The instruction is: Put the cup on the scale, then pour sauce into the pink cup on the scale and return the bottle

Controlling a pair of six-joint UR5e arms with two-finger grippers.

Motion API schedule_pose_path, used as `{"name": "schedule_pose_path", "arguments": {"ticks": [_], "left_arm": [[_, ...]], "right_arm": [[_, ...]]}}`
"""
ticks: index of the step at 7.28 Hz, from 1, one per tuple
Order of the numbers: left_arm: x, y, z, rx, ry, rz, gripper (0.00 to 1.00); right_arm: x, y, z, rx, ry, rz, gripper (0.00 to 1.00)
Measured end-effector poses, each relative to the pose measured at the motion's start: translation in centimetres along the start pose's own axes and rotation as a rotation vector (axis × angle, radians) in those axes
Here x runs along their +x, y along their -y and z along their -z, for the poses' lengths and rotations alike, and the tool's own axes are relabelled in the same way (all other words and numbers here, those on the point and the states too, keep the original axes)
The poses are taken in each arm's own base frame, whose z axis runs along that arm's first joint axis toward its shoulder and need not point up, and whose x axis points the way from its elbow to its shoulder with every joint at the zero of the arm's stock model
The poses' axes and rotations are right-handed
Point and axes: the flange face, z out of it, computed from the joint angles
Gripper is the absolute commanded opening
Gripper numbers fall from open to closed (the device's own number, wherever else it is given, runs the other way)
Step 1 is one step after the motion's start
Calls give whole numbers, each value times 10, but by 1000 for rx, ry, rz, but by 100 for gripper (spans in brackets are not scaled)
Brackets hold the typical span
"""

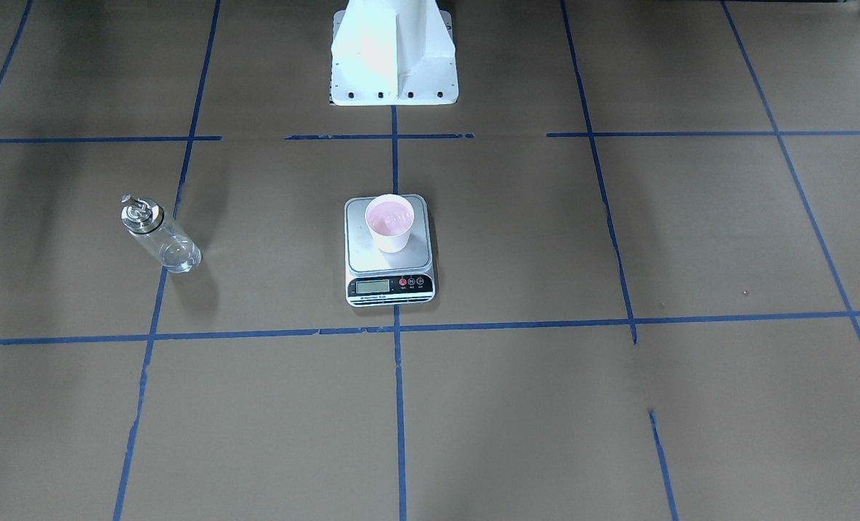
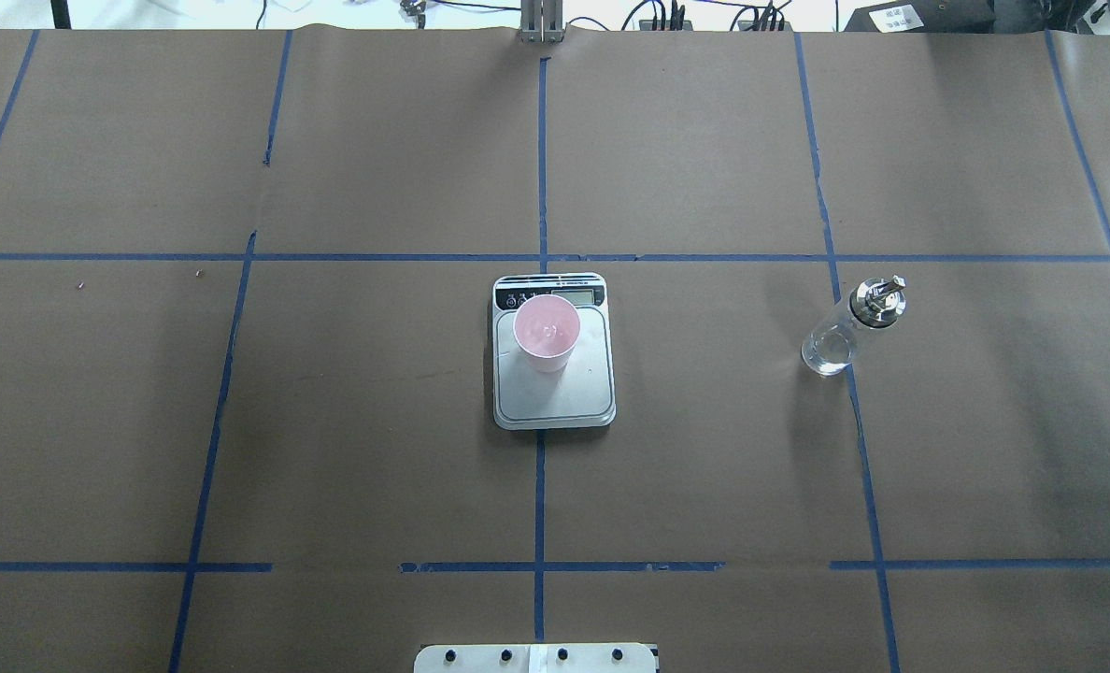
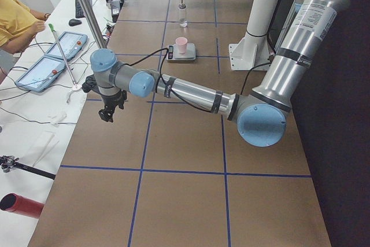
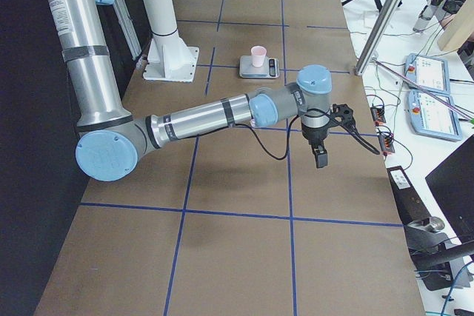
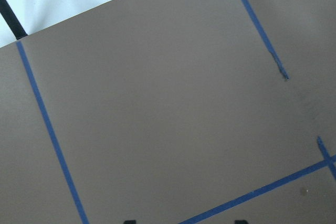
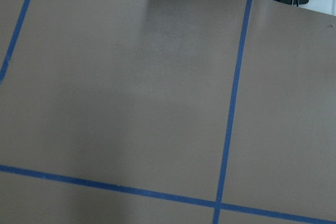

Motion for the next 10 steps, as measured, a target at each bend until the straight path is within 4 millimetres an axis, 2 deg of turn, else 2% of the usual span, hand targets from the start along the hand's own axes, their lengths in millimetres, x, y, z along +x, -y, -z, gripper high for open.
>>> {"name": "schedule_pose_path", "arguments": {"ticks": [1, 2, 3, 4, 5, 8, 10], "left_arm": [[-31, -14, 2, -6, 11, 19, 100], [-55, -39, -9, -29, 13, 42, 100], [-67, -76, -20, -38, 13, 66, 100], [-64, -102, -21, -19, 16, 113, 100], [-59, -109, -18, -3, 11, 178, 100], [-37, -120, -15, 33, -124, 225, 100], [-39, -125, -17, 42, -72, 249, 100]], "right_arm": [[21, -13, 4, -37, 2, 56, 100], [40, -31, 5, -63, 3, 90, 100], [52, -51, 1, -84, 11, 91, 100], [57, -63, -4, -94, 28, 84, 100], [59, -69, -10, -103, 43, 68, 100], [68, -92, -27, -135, 49, -9, 100], [62, -95, -36, -154, 50, -53, 100]]}}
